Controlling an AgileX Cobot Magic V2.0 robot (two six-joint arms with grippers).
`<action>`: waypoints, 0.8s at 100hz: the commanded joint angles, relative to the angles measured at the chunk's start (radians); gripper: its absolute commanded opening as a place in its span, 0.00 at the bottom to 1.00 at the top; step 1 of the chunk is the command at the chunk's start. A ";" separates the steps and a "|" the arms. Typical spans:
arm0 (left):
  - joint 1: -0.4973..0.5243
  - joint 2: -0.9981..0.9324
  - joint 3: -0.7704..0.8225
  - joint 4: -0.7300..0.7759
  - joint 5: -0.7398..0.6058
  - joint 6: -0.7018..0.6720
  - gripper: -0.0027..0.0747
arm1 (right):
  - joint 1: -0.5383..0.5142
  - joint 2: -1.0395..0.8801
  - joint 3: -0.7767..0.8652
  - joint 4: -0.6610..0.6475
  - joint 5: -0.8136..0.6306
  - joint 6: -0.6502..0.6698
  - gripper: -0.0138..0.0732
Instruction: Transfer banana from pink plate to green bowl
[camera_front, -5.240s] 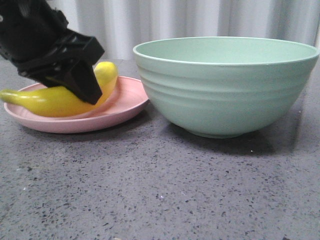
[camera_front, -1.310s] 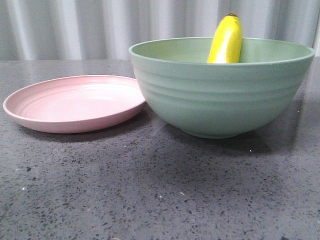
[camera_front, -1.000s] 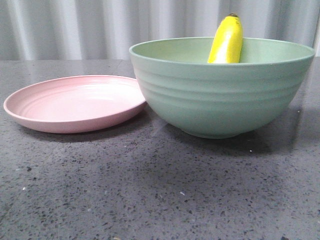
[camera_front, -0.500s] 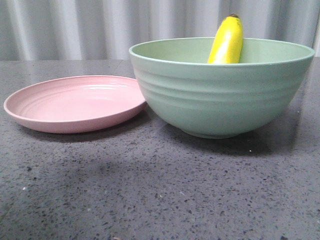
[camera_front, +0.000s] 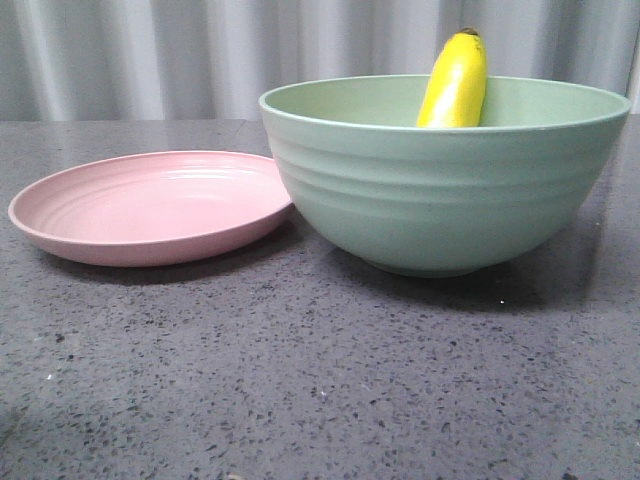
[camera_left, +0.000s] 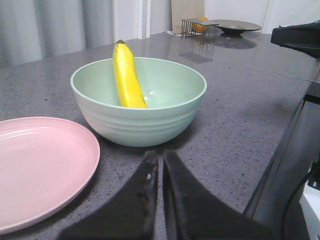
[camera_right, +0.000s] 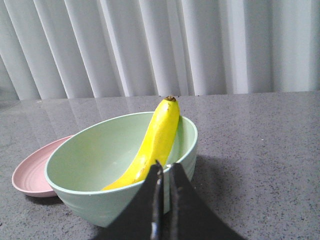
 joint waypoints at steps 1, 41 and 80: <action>-0.005 -0.004 -0.021 -0.008 -0.085 -0.001 0.01 | -0.002 0.009 -0.020 -0.011 -0.080 0.000 0.08; -0.005 -0.001 -0.014 -0.008 -0.085 -0.001 0.01 | -0.002 0.009 -0.020 -0.011 -0.078 0.000 0.08; 0.184 -0.085 0.230 0.153 -0.516 -0.035 0.01 | -0.002 0.009 -0.020 -0.011 -0.078 0.000 0.08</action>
